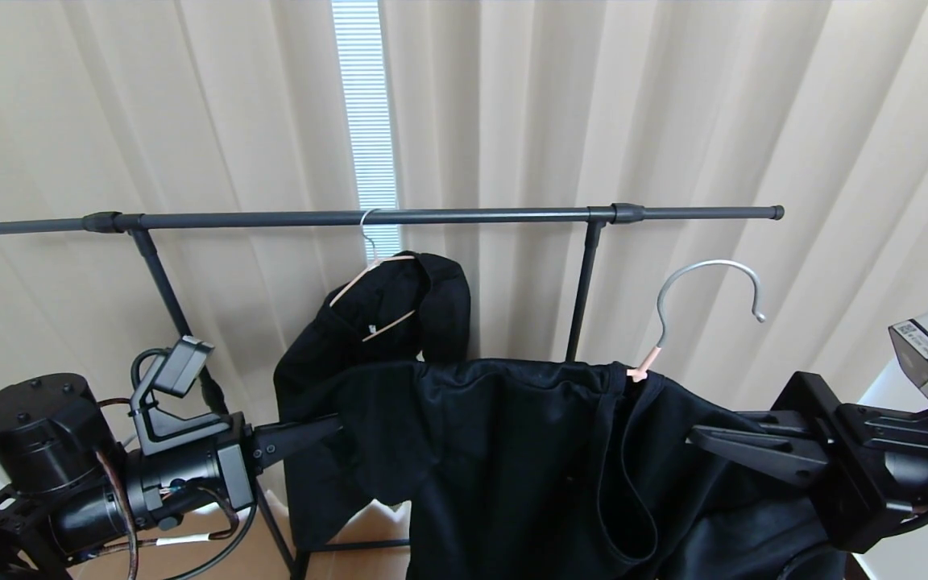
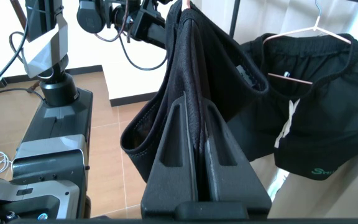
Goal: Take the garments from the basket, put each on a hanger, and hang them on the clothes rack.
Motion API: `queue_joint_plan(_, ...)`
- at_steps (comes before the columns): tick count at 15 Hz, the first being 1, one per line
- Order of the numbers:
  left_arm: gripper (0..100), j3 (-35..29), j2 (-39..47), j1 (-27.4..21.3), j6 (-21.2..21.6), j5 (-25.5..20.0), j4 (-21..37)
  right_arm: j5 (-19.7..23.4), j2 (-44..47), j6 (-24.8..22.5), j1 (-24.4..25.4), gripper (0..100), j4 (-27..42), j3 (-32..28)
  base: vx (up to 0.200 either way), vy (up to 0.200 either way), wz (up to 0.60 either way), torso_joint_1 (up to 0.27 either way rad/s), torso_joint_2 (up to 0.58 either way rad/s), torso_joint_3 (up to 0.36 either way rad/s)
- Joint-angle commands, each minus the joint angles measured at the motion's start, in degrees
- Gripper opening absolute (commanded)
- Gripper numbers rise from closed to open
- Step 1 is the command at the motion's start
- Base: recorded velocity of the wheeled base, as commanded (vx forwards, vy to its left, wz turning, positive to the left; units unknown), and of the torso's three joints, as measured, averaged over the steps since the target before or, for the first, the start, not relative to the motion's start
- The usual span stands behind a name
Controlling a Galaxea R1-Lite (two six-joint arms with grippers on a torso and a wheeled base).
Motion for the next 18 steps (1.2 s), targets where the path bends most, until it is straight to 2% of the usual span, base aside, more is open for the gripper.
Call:
queue_joint_plan(1, 0, -0.2, 0.07, 0.42, -0.03, 0.02, -0.06, 0.04, 0.04, 0.08, -1.05, 0, -0.02, -0.28, 0.0, 0.0, 0.0, 0.0, 0.0, 0.0)
queue_joint_plan(8, 0, -1.61, 1.12, 3.94, -0.12, 0.02, -0.06, 0.04, -0.14, 0.08, -2.36, 0, -0.02, -0.72, 0.0, 0.0, 0.0, 0.0, 0.0, 0.0)
queue_joint_plan(11, 0, -3.63, 3.58, 6.84, -0.12, -0.06, -0.06, 0.04, -0.23, 0.08, -2.45, 0, -0.02, -0.81, 0.0, 0.0, 0.0, 0.0, 0.0, 0.0)
queue_joint_plan(18, 0, -5.38, 5.87, 9.03, -0.03, -0.15, -0.06, 0.04, -0.49, 0.08, -3.86, 0, -0.02, -1.08, 0.0, 0.0, 0.0, 0.0, 0.0, 0.0)
